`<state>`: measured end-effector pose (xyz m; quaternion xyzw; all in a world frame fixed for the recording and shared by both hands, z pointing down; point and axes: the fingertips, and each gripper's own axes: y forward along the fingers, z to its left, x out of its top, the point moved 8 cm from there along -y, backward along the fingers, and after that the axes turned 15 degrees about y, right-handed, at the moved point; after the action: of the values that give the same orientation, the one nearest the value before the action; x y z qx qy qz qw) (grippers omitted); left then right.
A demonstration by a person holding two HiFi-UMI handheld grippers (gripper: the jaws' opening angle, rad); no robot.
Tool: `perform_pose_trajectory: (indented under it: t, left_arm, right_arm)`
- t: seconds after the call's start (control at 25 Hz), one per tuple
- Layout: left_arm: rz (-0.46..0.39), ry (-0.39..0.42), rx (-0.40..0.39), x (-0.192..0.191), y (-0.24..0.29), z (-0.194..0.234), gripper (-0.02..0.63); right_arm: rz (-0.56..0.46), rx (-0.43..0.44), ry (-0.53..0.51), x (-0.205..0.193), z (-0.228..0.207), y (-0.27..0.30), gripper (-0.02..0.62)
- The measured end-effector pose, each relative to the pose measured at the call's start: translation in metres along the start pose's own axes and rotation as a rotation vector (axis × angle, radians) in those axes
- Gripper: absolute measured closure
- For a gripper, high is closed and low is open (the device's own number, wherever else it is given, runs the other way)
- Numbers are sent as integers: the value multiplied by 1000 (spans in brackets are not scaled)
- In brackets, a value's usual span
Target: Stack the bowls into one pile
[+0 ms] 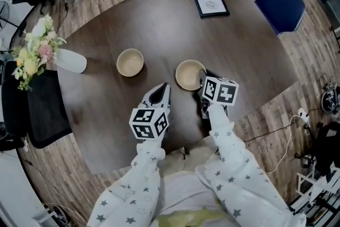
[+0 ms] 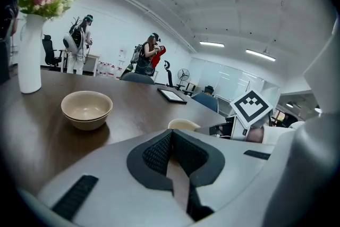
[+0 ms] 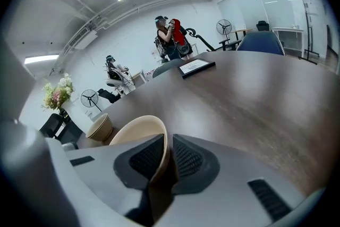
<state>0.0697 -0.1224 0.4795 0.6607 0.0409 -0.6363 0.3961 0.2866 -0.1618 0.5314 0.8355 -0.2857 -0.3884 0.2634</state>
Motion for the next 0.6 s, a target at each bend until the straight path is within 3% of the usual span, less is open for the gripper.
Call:
perform_pose_trajectory:
  t: [0.28, 0.6]
  left_arm:
    - [-9, -18, 41, -1, -5, 6, 581]
    - [-25, -29, 93, -3, -19, 11, 581]
  right_arm:
    - [15, 43, -16, 3, 4, 1, 554]
    - [10, 155, 68, 6, 14, -4, 554]
